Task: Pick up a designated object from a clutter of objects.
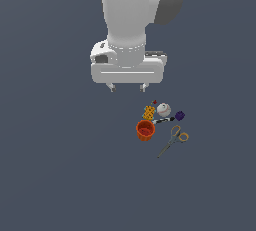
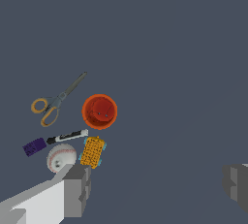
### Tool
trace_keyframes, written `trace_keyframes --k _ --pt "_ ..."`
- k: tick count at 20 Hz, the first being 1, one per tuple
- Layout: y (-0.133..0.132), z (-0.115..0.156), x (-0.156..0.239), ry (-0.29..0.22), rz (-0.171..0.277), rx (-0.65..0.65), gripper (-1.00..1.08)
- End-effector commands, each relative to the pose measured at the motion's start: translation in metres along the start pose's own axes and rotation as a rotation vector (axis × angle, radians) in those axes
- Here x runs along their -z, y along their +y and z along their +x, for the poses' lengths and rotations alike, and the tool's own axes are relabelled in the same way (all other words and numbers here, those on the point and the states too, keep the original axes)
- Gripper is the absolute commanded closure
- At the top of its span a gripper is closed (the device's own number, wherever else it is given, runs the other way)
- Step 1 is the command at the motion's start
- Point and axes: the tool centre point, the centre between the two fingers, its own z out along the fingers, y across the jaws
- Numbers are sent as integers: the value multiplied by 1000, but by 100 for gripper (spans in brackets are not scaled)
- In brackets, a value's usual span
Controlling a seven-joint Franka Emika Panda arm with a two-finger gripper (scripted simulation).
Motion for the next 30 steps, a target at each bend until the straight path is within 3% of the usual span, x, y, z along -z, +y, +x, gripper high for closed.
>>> trace_keyframes --k 1,11,17,24,30 --pt "0 0 0 0 0 0 -20" --pt "-10 1 1 7 -10 45 -20" --pt "-14 4 -8 -20 -38 107 -20" --pt "-25 13 -34 -98 -114 282 -20" --pt "-39 24 -70 -212 -217 520 -20"
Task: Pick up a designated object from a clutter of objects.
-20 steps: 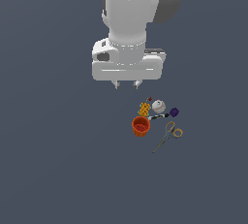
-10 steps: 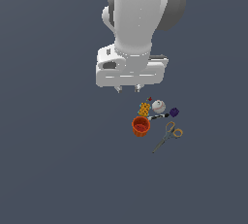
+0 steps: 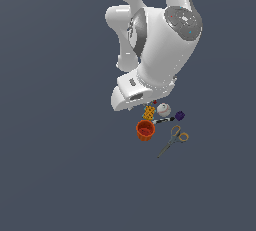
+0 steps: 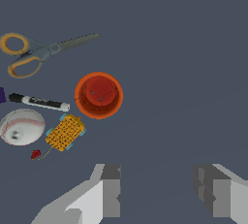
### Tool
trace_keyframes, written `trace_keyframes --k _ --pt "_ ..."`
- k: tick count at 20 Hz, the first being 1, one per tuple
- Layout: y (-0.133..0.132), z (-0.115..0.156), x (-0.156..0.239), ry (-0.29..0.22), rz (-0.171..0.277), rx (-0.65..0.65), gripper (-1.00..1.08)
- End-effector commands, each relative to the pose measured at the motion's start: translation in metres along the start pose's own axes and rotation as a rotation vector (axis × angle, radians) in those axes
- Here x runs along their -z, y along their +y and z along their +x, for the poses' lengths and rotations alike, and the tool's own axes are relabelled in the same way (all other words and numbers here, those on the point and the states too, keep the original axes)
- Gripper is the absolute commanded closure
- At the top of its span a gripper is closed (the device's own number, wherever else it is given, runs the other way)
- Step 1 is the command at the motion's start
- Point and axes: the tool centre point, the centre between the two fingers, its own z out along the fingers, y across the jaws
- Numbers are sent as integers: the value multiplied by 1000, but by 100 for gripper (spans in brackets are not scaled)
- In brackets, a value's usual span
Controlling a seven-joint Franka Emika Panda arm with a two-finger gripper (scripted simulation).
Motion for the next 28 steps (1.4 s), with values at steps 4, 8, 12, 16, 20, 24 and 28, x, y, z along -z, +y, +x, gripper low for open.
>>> trace_keyframes --k 4,8,12,16,20,24,28 --pt "-13 23 -33 -125 -99 248 -20" --pt "-22 40 -57 -221 -169 426 -20" --pt "-32 56 -81 -321 -237 598 -20" --pt "-40 70 -101 -412 -294 742 -20" --pt "-47 80 -117 -483 -338 848 -20" --pt "-52 87 -127 -534 -367 920 -20" --pt "-55 91 -133 -563 -384 959 -20"
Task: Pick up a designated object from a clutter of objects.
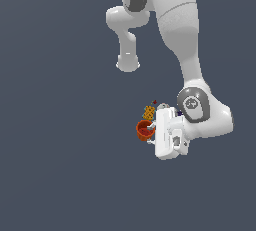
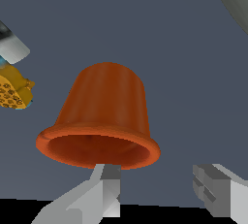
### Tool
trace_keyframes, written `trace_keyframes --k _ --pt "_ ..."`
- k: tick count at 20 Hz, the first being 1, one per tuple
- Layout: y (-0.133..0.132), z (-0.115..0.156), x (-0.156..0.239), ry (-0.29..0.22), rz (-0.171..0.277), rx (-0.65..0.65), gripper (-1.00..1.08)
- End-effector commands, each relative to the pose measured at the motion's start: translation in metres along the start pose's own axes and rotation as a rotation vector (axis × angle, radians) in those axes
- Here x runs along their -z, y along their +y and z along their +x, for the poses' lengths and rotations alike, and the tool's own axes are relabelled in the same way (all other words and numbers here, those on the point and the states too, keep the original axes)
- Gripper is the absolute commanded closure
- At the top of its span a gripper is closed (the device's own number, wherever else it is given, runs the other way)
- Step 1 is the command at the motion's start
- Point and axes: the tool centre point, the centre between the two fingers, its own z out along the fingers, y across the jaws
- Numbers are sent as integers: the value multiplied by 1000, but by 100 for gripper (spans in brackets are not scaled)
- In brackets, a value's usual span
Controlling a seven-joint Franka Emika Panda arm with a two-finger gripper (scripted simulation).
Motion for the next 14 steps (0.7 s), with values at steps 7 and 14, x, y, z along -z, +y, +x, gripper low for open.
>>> trace_keyframes --k 7,14 --pt "1 3 -5 -13 -7 19 -20" --pt "1 3 -29 -16 -8 24 -20"
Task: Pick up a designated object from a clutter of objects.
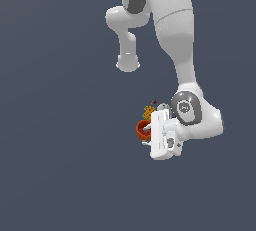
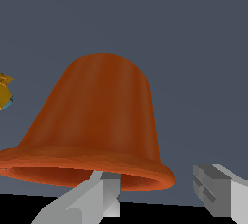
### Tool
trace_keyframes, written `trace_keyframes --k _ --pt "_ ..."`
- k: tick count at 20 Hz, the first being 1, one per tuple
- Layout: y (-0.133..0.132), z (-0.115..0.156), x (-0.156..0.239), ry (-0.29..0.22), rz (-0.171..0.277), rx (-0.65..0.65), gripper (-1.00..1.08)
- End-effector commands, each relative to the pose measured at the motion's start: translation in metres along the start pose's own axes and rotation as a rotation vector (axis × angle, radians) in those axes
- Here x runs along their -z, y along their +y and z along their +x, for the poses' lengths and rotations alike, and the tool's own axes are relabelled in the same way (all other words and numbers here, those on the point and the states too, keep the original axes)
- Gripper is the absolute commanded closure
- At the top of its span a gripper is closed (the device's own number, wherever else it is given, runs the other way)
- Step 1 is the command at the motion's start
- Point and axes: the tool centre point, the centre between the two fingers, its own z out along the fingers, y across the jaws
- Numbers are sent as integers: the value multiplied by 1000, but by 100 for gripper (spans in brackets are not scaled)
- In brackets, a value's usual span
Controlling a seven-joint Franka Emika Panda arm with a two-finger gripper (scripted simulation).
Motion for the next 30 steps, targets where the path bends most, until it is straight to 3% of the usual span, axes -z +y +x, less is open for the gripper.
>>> trace_keyframes --k 1,2,3,18,30 --pt "0 0 -6 0 -1 1 -20" --pt "0 0 -6 0 -1 1 -20" --pt "0 0 -6 0 -1 1 108" --pt "-1 -5 4 1 -2 1 108" --pt "-10 -56 95 3 0 4 108"
